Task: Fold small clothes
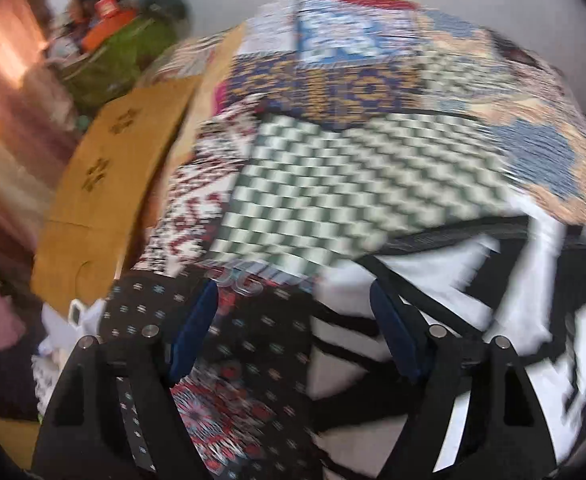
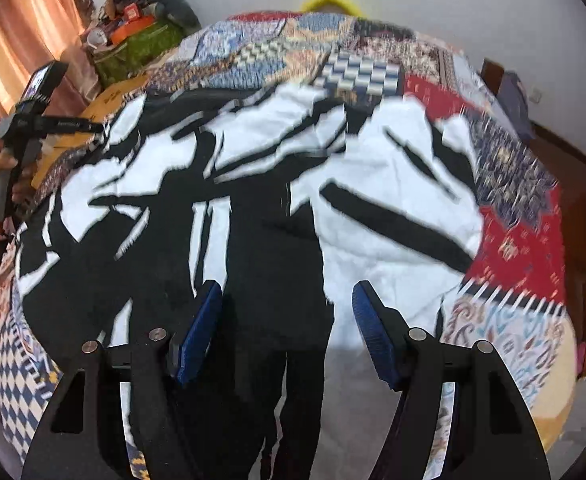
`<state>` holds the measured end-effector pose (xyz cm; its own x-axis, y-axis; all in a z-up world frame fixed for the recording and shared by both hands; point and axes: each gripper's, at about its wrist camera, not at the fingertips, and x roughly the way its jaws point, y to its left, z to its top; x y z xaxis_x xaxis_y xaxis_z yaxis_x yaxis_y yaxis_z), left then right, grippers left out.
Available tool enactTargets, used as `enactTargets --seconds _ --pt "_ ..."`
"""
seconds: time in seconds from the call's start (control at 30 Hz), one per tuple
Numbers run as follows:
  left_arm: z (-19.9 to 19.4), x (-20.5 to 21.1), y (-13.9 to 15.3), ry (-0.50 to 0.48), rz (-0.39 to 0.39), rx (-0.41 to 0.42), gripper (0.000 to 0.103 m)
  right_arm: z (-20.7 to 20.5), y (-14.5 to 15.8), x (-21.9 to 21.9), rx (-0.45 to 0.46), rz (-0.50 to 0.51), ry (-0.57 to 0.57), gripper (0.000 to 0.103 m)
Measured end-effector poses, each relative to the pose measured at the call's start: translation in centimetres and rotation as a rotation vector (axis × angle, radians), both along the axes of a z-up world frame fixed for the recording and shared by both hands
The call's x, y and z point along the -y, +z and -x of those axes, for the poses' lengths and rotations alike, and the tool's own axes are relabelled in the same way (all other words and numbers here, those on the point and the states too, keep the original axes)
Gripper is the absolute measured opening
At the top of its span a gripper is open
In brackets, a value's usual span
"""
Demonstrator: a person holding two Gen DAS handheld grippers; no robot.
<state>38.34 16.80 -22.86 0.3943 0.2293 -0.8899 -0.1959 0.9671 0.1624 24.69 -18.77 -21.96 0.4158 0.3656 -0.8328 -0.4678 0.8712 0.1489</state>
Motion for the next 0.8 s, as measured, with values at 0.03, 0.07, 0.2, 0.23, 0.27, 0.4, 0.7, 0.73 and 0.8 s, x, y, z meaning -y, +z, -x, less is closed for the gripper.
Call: enactTargets --seconds 0.03,0.07,0.2,0.23,0.27,0.4,0.7,0.73,0.8 --pt "0.4 1.0 0.3 -0.035 -0.017 0.004 0.078 -0.1 0.4 -0.5 0.013 -0.001 0.013 0.064" --pt "1.1 2.6 0.7 -0.086 -0.041 0.008 0.078 -0.2 0.8 -1.0 0.026 0.0 0.026 0.064" --pt "3.6 7.9 2.2 -0.244 0.001 0.032 0.08 -0.6 2.4 -4.0 0.073 -0.014 0.085 0.064" --pt "4.2 9.2 2.5 -0.277 0.033 0.039 0.081 -0.3 2.5 -4.8 0.081 -0.024 0.103 0.064" --pt "4.8 10.5 2.7 -0.309 0.07 0.044 0.085 -0.2 2.6 -5.9 0.085 -0.035 0.127 0.064" --pt "6.4 13.7 1.6 -0.364 0.168 -0.001 0.089 0.0 1.3 -9.0 0.021 -0.048 0.199 0.066" --pt "8.5 10.5 -1.5 -0.3 0.221 -0.029 0.103 2.0 -2.6 -7.1 -0.071 0.001 0.215 0.072" --pt "8.9 10.1 -1.4 -0.301 0.214 -0.027 0.103 2.3 -2.6 -6.5 -0.069 0.005 0.206 0.072" --pt "9.8 9.5 -1.1 -0.288 0.178 -0.017 0.103 2.8 -2.5 -5.4 -0.059 0.022 0.191 0.072"
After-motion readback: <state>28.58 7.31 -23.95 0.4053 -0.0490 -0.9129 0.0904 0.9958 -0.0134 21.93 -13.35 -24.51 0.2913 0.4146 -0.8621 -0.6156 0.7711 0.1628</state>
